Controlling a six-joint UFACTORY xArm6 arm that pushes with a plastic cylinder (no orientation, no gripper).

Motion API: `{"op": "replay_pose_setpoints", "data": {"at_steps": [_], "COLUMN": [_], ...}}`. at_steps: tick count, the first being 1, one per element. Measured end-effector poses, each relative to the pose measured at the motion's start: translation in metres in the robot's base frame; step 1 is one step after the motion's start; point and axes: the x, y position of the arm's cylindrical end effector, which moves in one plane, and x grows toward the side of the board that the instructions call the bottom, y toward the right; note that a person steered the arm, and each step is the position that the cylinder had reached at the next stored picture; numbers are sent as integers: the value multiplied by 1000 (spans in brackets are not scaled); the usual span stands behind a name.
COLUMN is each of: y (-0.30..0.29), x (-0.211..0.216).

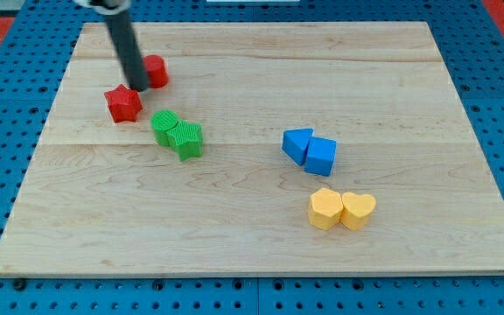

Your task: Push red star closer to the green circle

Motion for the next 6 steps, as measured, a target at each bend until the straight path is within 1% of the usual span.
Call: {"op": "replay_pose_setpoints", "data": {"at_steps": [1, 2, 3, 4, 5, 6], "y": [1, -41, -78, -72, -22, -25], "x": [-7, -18, -13, 30, 43, -14]}}
